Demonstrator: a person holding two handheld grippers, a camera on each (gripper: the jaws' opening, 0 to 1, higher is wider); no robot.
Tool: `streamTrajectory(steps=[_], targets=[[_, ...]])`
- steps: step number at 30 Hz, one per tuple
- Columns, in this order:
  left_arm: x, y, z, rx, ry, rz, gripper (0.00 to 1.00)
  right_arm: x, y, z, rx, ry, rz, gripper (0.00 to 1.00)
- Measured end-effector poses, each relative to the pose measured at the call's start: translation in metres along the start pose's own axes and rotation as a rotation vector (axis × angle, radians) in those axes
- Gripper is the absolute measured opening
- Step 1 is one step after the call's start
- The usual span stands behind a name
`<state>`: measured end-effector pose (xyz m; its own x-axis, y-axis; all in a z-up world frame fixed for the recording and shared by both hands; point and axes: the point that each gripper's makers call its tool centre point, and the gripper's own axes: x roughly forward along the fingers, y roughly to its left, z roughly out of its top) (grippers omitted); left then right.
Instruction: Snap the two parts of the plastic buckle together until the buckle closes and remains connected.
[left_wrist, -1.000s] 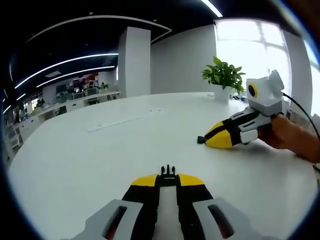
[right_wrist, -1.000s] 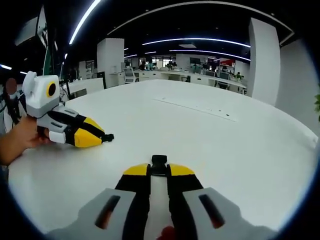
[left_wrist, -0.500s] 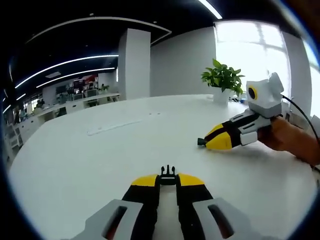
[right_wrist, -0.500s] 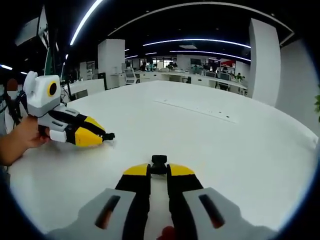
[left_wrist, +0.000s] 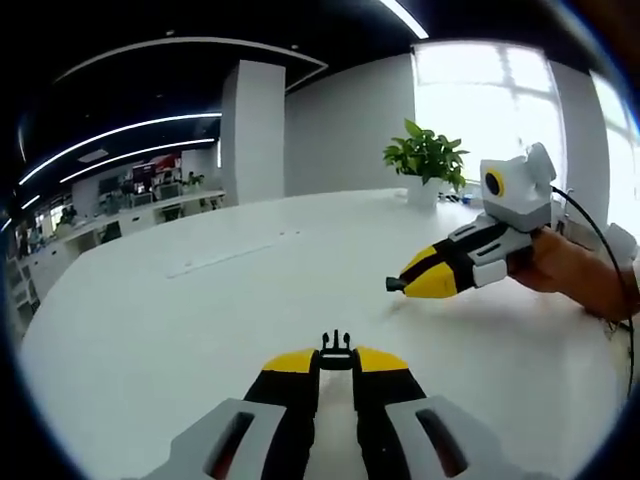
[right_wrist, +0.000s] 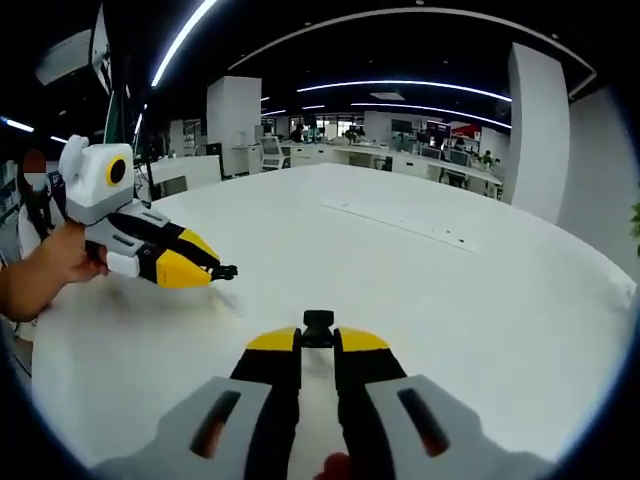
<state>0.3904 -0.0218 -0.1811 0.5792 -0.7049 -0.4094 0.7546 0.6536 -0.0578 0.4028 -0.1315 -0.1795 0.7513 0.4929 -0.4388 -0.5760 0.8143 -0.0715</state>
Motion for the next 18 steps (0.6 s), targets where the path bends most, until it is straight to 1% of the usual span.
streamTrajectory(steps=[2,6,11,14,16,18], targets=[[-0.003,0.001,0.0,0.005,-0.001,-0.005,0.12,-0.003,0.003,-0.001,-0.003,-0.001,0.003,0.13],[-0.008,-0.003,-0.002,0.016,-0.002,-0.018,0.12,-0.011,0.01,-0.002,-0.009,-0.005,0.009,0.13],[-0.017,-0.01,-0.005,0.027,-0.007,-0.047,0.12,-0.017,0.015,-0.004,-0.024,-0.002,0.022,0.13],[-0.022,-0.017,-0.01,0.044,0.009,-0.06,0.12,-0.024,0.022,-0.008,-0.04,0.008,0.03,0.13],[-0.026,-0.022,-0.012,0.049,0.008,-0.078,0.12,-0.026,0.026,-0.01,-0.042,0.01,0.039,0.13],[-0.03,-0.026,-0.014,0.052,0.012,-0.087,0.12,-0.028,0.03,-0.011,-0.024,0.009,0.057,0.13]])
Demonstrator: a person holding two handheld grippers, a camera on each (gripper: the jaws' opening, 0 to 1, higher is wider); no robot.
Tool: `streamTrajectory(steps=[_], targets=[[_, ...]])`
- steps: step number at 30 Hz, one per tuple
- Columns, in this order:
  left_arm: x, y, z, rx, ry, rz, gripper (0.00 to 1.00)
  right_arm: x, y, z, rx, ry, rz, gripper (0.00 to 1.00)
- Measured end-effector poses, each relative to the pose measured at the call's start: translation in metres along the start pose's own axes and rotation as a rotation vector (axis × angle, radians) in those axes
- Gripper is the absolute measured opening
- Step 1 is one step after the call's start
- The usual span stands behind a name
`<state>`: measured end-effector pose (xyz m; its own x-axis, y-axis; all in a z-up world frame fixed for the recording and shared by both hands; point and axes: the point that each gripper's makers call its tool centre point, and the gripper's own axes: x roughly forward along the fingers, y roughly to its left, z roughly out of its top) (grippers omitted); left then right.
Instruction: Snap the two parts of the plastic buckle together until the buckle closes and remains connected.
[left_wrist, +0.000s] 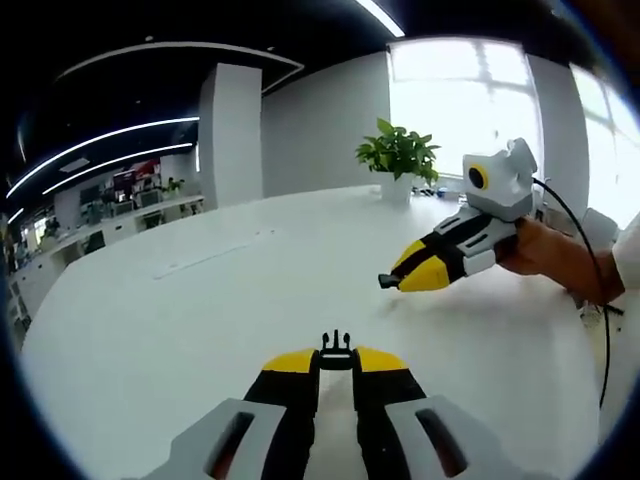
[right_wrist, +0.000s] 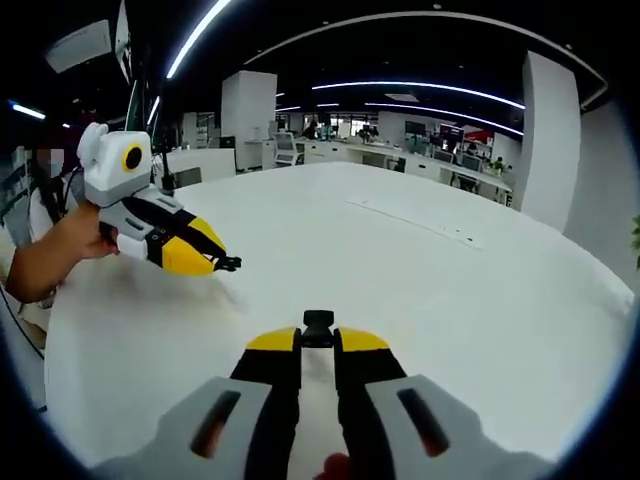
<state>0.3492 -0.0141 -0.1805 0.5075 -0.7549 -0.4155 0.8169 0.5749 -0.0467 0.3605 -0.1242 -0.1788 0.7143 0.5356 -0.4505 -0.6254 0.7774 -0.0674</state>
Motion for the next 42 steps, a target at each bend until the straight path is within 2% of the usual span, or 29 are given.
streamTrajectory(steps=[5,8,18,22,29,34,42], targets=[[-0.003,-0.003,0.0,0.019,0.001,-0.023,0.12,-0.002,0.004,-0.004,0.006,-0.001,0.029,0.13],[-0.009,-0.008,-0.005,0.053,0.017,-0.022,0.12,-0.005,0.013,-0.01,0.0,0.004,0.056,0.13],[-0.018,-0.022,-0.015,0.062,0.031,-0.056,0.12,-0.016,0.027,-0.016,-0.005,0.002,0.096,0.13],[-0.019,-0.031,-0.019,0.064,0.032,-0.085,0.12,-0.021,0.036,-0.021,-0.047,0.014,0.126,0.13],[-0.024,-0.045,-0.023,0.043,0.034,-0.143,0.12,-0.028,0.047,-0.027,-0.065,0.029,0.165,0.13],[-0.027,-0.052,-0.026,0.065,0.045,-0.153,0.12,-0.03,0.055,-0.037,-0.085,0.06,0.175,0.13],[-0.034,-0.058,-0.04,0.069,0.07,-0.19,0.12,-0.035,0.065,-0.039,-0.074,0.041,0.214,0.13]])
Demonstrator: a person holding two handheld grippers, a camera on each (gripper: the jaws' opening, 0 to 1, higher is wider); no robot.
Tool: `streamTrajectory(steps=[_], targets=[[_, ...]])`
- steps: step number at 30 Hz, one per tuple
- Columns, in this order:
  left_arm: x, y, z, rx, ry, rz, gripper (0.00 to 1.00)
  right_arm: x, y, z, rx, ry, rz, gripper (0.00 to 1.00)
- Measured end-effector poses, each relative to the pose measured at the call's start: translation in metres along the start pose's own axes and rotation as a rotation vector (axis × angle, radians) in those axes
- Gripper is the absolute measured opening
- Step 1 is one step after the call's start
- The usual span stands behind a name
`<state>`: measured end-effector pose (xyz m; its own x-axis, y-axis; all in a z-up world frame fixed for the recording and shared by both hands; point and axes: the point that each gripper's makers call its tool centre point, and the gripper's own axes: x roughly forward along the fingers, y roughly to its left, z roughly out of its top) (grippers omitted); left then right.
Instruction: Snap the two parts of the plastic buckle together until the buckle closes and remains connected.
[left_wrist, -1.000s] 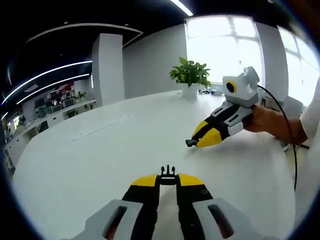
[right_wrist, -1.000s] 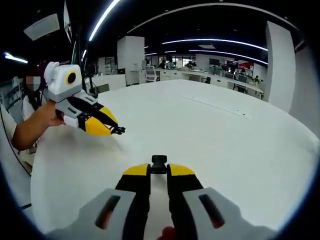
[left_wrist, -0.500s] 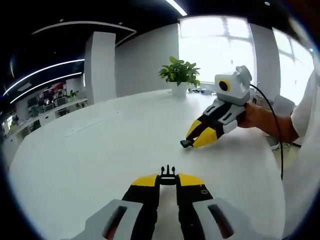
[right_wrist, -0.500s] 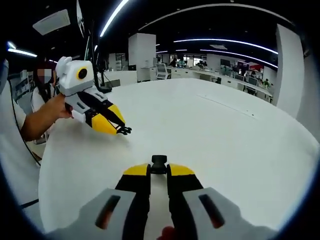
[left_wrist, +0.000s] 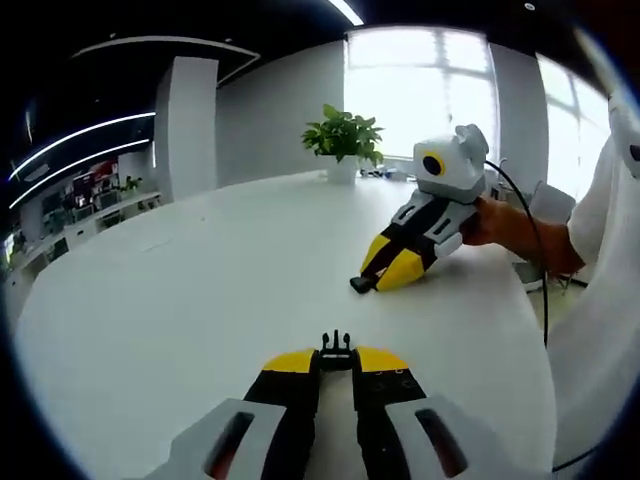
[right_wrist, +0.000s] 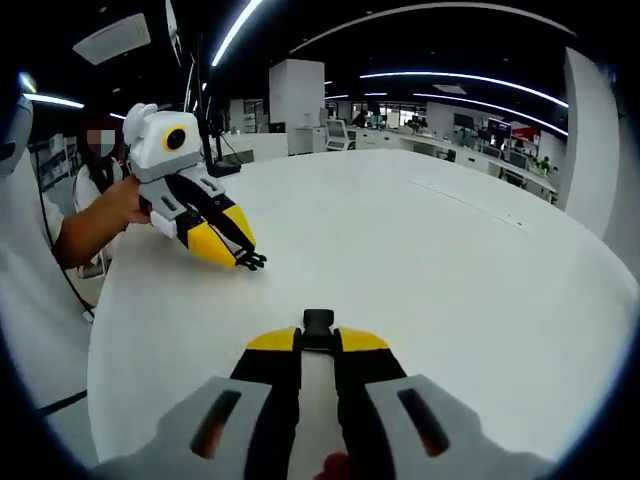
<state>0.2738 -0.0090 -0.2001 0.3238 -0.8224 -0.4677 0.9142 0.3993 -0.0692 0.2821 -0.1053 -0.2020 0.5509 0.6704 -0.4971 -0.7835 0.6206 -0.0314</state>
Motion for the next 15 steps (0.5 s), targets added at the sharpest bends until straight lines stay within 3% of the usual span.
streamTrajectory(steps=[5,15], targets=[[-0.003,-0.002,-0.009,0.006,0.021,-0.014,0.12,-0.001,0.003,0.0,-0.001,-0.014,0.012,0.13],[-0.01,-0.01,-0.009,0.034,0.0,-0.053,0.12,-0.004,0.018,0.0,-0.017,-0.029,0.036,0.13]])
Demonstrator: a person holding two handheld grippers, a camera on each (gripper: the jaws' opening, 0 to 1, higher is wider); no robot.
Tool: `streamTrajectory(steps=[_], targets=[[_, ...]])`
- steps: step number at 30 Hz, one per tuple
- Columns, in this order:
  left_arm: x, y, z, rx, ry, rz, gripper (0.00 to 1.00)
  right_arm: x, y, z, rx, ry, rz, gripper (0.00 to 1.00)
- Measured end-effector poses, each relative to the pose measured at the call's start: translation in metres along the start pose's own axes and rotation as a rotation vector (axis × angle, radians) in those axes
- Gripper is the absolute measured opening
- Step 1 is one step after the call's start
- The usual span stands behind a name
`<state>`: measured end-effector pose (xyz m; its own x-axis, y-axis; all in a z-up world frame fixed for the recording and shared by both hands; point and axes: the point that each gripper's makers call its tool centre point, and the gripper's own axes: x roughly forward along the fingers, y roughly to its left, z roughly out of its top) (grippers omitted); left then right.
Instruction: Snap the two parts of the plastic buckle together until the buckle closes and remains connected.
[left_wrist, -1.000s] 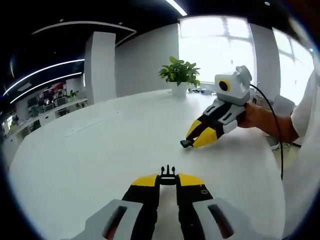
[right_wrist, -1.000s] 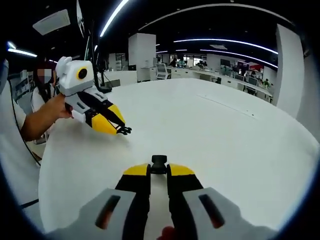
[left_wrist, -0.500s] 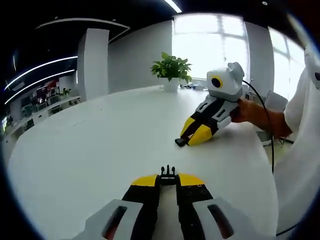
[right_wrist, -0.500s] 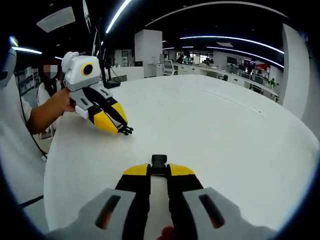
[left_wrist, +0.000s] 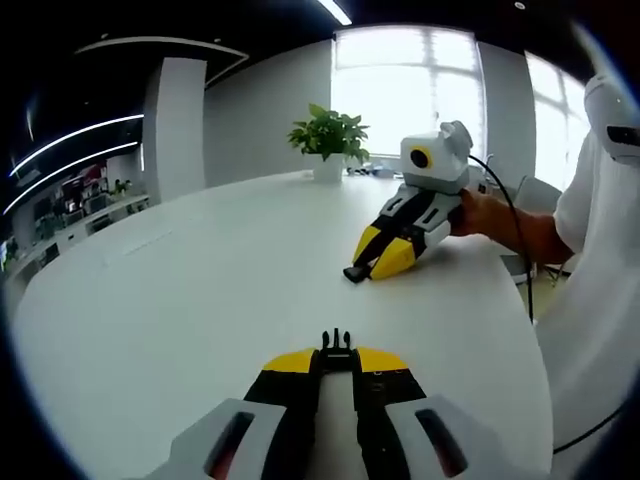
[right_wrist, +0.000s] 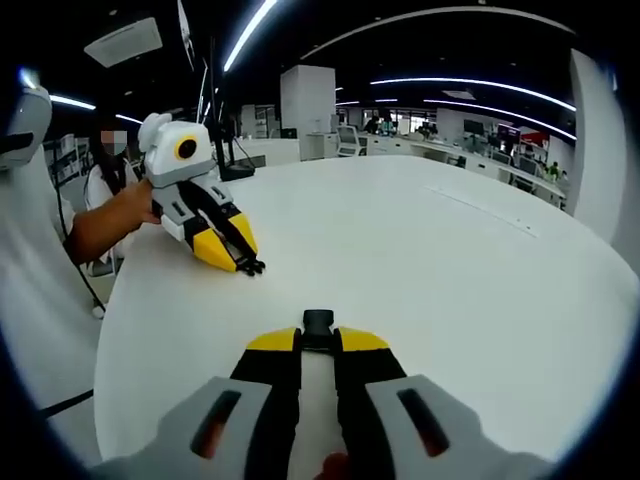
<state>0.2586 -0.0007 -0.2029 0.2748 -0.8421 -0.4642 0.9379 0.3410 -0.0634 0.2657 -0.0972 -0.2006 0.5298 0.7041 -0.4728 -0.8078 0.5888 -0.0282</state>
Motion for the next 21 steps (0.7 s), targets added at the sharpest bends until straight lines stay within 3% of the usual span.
streamTrajectory(steps=[4,9,21], targets=[[0.001,-0.003,0.0,0.03,-0.02,-0.038,0.12,-0.001,0.003,0.0,0.01,-0.011,0.031,0.13],[0.003,-0.007,0.001,0.044,-0.026,-0.071,0.12,-0.003,0.009,-0.002,-0.046,-0.01,0.062,0.13],[0.006,-0.017,0.0,0.079,-0.041,-0.16,0.12,-0.003,0.04,0.0,-0.16,-0.029,0.227,0.13]])
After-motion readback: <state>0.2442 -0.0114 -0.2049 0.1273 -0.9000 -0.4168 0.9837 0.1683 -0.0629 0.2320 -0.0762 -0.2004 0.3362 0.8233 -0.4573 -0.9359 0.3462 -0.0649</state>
